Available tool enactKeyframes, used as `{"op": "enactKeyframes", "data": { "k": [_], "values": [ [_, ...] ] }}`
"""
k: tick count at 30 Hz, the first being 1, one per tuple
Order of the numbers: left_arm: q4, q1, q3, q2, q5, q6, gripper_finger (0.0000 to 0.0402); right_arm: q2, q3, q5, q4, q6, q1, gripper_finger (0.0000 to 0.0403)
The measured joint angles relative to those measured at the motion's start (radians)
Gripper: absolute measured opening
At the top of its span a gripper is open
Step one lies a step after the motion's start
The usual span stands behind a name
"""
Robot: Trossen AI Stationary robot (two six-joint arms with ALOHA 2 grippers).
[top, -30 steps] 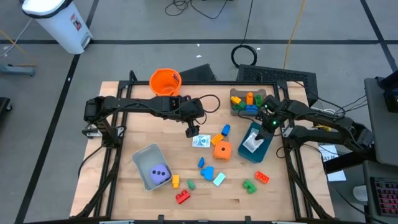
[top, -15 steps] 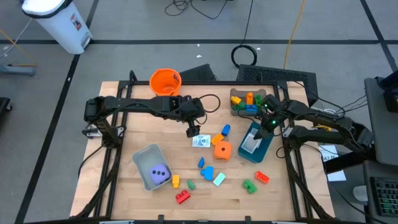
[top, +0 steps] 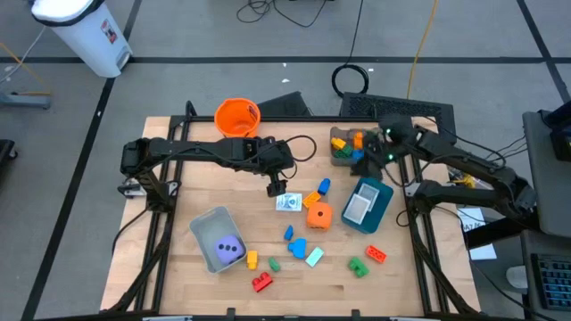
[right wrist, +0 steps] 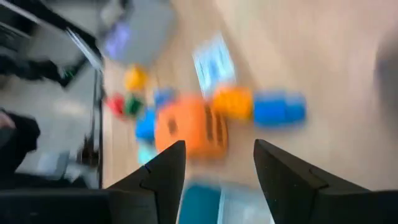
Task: Pick & Place Toys
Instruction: Put the orange game piece into the black bin
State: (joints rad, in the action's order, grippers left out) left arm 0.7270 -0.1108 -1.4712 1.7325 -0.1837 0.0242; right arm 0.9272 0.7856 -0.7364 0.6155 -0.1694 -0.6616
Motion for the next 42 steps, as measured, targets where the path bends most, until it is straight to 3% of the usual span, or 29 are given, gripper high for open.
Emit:
{"op": "enactKeyframes", "data": {
  "k": [7,10,14,18,24,28,35,42],
  "values": [
    [0.000,0.001,0.006,0.000,0.005,0.044,0.0392,-0.013,-0.018,0.006,-0.689,-0.027,0.024,0.0185],
    [0.002,0.001,0.025,0.000,0.072,0.117,0.0392,-0.013,-0.056,0.006,-0.935,-0.028,0.044,0.0184],
    [-0.102,-0.025,0.094,-0.002,0.221,0.185,0.0392,-0.013,-0.109,0.003,-1.114,-0.028,0.074,0.0181],
    [-0.217,-0.057,0.160,-0.002,0.310,0.176,0.0392,-0.013,-0.177,0.003,-1.175,-0.028,0.106,0.0182],
    [-0.436,-0.047,0.212,-0.002,0.315,0.057,0.0392,-0.012,-0.256,0.011,-1.239,-0.104,0.197,0.0179],
    [-0.638,0.000,0.251,-0.001,0.315,0.015,0.0392,-0.012,-0.278,0.085,-1.248,-0.076,0.318,0.0170],
    [-0.829,0.102,0.252,-0.001,0.163,0.013,0.0392,-0.012,-0.301,0.225,-1.232,0.105,0.538,0.0158],
    [-0.863,0.211,0.252,0.000,0.148,-0.025,0.0392,-0.012,-0.332,0.366,-1.210,0.159,0.665,0.0157]
  ]
}}
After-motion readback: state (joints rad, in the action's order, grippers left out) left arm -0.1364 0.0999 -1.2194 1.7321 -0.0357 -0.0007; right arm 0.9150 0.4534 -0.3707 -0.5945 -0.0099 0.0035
